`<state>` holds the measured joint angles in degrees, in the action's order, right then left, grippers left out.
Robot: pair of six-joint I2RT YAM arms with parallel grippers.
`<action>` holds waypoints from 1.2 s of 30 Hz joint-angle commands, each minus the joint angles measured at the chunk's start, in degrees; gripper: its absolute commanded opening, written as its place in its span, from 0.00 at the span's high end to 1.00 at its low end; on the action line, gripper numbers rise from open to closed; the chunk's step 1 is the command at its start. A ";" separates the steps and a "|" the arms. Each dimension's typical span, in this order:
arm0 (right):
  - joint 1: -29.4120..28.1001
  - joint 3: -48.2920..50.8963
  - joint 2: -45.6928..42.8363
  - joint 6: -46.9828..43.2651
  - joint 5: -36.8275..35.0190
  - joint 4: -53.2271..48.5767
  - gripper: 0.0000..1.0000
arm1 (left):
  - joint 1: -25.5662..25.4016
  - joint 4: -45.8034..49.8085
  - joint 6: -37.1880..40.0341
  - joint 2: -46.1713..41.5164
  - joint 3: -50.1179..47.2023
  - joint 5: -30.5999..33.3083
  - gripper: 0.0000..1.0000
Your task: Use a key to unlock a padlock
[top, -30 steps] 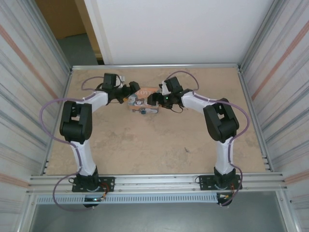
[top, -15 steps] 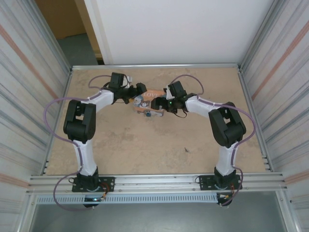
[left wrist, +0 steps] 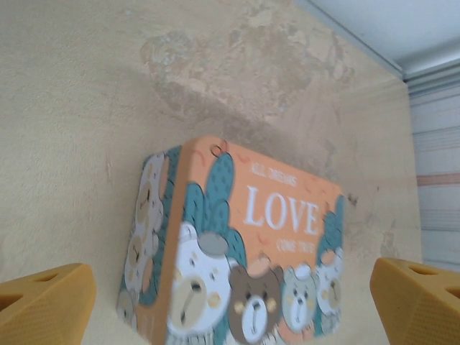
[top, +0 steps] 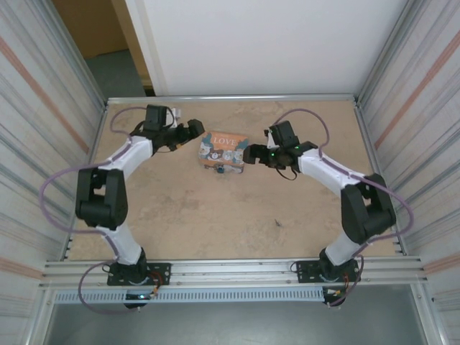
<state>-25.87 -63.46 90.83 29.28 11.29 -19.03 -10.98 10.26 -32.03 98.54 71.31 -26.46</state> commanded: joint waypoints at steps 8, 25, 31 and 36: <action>-0.53 4.01 -13.45 -4.99 -8.05 -30.61 0.13 | -4.09 2.20 2.73 -21.01 -16.02 8.26 0.01; -12.01 8.44 -8.07 -3.30 -10.96 -41.41 0.33 | -9.32 3.47 -3.37 -36.12 -30.28 17.50 0.01; -13.59 8.35 -2.22 -4.71 -9.81 -39.55 0.42 | -9.32 3.11 -3.55 -35.72 -30.51 17.74 0.01; -13.96 8.36 1.38 -5.75 -8.85 -38.12 0.50 | -9.25 3.14 -3.73 -35.18 -30.83 17.84 0.01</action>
<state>-39.38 -55.22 90.54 24.77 1.61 -57.19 -20.23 13.47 -34.96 63.72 41.43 -9.76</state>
